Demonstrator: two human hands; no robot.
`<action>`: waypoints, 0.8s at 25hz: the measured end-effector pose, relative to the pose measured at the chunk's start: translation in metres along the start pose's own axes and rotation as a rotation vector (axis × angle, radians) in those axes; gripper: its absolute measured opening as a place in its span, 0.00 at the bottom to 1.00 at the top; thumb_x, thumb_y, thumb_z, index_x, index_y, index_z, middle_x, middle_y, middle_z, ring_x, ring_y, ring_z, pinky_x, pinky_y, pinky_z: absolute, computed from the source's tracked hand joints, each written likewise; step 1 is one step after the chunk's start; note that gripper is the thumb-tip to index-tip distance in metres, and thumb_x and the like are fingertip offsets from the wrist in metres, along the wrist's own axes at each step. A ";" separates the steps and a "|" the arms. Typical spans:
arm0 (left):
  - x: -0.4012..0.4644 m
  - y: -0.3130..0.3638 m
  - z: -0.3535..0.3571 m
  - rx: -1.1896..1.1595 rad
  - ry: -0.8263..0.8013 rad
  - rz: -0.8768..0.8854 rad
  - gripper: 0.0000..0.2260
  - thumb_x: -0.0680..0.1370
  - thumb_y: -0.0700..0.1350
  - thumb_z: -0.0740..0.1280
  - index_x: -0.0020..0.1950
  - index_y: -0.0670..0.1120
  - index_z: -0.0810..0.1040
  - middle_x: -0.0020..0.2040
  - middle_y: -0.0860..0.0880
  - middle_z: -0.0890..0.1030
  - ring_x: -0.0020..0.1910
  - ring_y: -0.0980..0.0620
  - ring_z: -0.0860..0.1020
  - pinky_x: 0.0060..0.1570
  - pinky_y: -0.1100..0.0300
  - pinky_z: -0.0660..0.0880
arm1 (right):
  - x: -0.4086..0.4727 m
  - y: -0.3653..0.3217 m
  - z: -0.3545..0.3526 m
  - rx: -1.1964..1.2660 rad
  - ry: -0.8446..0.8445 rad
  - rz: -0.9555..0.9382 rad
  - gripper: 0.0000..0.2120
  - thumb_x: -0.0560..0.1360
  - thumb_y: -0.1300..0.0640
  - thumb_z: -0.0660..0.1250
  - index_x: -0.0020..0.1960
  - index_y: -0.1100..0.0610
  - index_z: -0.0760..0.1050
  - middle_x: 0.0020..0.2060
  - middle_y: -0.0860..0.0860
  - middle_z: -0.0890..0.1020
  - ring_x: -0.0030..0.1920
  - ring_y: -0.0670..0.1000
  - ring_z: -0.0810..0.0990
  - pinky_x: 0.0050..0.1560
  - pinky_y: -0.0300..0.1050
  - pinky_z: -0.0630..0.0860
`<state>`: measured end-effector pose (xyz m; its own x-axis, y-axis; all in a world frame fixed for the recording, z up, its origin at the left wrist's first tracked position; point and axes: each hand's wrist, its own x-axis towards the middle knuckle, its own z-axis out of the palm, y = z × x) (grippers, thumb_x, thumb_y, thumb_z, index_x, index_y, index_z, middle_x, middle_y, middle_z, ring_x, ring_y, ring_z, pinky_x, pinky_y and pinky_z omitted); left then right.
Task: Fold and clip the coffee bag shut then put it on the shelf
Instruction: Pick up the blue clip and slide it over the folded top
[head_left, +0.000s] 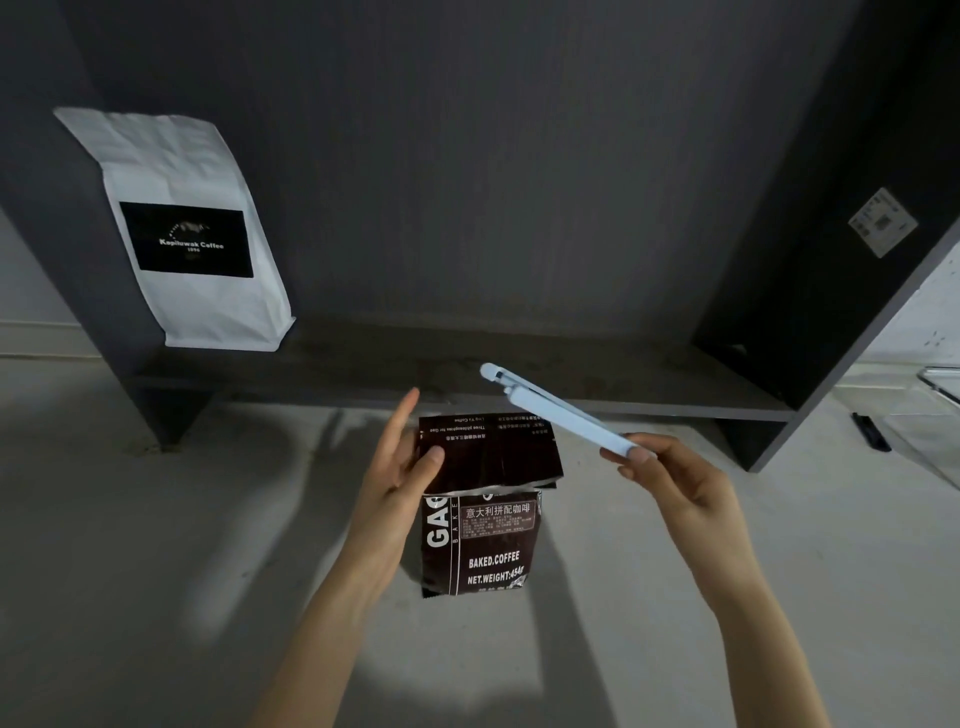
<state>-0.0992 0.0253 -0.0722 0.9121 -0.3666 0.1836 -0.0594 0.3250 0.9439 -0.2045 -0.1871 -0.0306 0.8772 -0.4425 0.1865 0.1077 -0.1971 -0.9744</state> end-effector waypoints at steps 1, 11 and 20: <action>0.000 -0.002 -0.001 0.010 0.009 -0.007 0.20 0.69 0.47 0.66 0.59 0.63 0.71 0.56 0.58 0.81 0.58 0.59 0.76 0.53 0.70 0.73 | 0.003 0.001 0.001 -0.020 0.040 0.000 0.05 0.73 0.58 0.64 0.44 0.51 0.78 0.33 0.42 0.84 0.35 0.40 0.78 0.33 0.25 0.70; -0.008 -0.011 -0.012 0.141 -0.029 -0.127 0.10 0.70 0.49 0.65 0.50 0.53 0.79 0.49 0.58 0.84 0.51 0.58 0.80 0.43 0.73 0.74 | 0.020 0.015 0.033 -0.134 -0.078 -0.039 0.09 0.71 0.59 0.67 0.49 0.47 0.77 0.35 0.59 0.82 0.37 0.56 0.77 0.42 0.41 0.75; -0.006 -0.014 -0.013 0.133 0.041 -0.168 0.08 0.72 0.46 0.66 0.49 0.53 0.80 0.48 0.58 0.84 0.52 0.59 0.80 0.47 0.68 0.73 | 0.026 0.016 0.052 -0.052 -0.107 -0.010 0.10 0.72 0.58 0.66 0.48 0.44 0.76 0.28 0.47 0.75 0.34 0.44 0.74 0.37 0.37 0.74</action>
<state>-0.0991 0.0341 -0.0903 0.9293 -0.3691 0.0117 0.0445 0.1434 0.9887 -0.1557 -0.1563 -0.0483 0.9212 -0.3453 0.1793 0.0949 -0.2474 -0.9642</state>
